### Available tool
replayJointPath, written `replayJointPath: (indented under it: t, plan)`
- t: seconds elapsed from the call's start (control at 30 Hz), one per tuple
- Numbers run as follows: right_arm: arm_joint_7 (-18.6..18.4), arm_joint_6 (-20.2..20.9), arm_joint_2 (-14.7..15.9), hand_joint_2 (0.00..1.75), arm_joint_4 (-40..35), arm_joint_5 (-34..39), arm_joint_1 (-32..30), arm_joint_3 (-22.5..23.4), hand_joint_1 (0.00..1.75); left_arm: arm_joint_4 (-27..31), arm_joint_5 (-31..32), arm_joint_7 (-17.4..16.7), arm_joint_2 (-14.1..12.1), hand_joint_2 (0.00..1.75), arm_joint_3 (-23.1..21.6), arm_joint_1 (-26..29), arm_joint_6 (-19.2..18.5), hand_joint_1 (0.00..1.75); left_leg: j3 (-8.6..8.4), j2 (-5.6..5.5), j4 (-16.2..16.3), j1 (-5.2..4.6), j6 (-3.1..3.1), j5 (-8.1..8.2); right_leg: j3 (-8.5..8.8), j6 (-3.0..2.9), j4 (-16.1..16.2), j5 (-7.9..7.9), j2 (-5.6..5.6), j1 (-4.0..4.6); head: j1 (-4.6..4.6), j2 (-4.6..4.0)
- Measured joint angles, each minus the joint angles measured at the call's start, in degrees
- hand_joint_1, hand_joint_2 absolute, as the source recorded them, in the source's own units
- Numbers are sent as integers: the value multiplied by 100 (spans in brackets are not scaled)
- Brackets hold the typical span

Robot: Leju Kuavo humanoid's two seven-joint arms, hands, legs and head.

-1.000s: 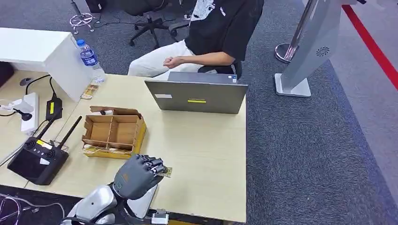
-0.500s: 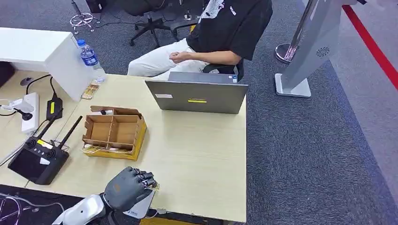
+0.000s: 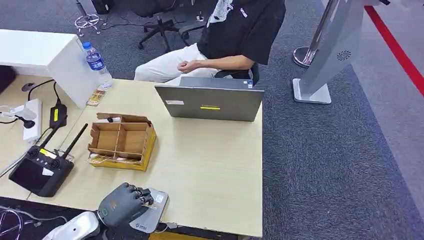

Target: Pass the card to the sensor for recognition and then transmit it.

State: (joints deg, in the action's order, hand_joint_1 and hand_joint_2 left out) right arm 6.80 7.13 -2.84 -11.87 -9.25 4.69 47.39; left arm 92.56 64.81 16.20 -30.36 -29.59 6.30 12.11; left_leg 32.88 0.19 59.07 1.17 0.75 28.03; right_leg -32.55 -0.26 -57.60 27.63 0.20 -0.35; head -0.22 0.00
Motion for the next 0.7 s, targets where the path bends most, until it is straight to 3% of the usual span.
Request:
replayJointPath:
  t: [0.13, 0.33, 0.5, 0.7]
  plan:
    - [-57, -42, 2, 175, 11, -74, 21, 35, 0, -63, 528, -179, 401, 175, 207, -128, 382, 175, 0, -3, 2, -4, -7, -5, -1, 1, 1, -1, -5, -2, 0, 0]
    - [-83, -42, 2, 175, 33, -225, 73, 35, 0, -90, 966, -400, 1469, 175, 767, -801, 754, 175, 5, -12, 5, -5, -11, -10, 2, 11, 1, -11, -14, -3, 2, 0]
    - [-126, -42, 2, 175, 46, -347, 122, 35, 0, -92, 1108, -531, 2137, 175, 1306, -1401, 819, 175, 4, -12, 7, -5, -10, -15, 1, 7, 1, -15, -14, -3, 0, 0]
    - [-245, -41, 2, 175, 50, -518, 198, 33, 0, -413, 1029, -601, 2579, 175, 1875, -2155, 492, 175, 3, -11, 6, -3, -7, -17, 0, 5, -1, -16, -12, -2, 0, 0]
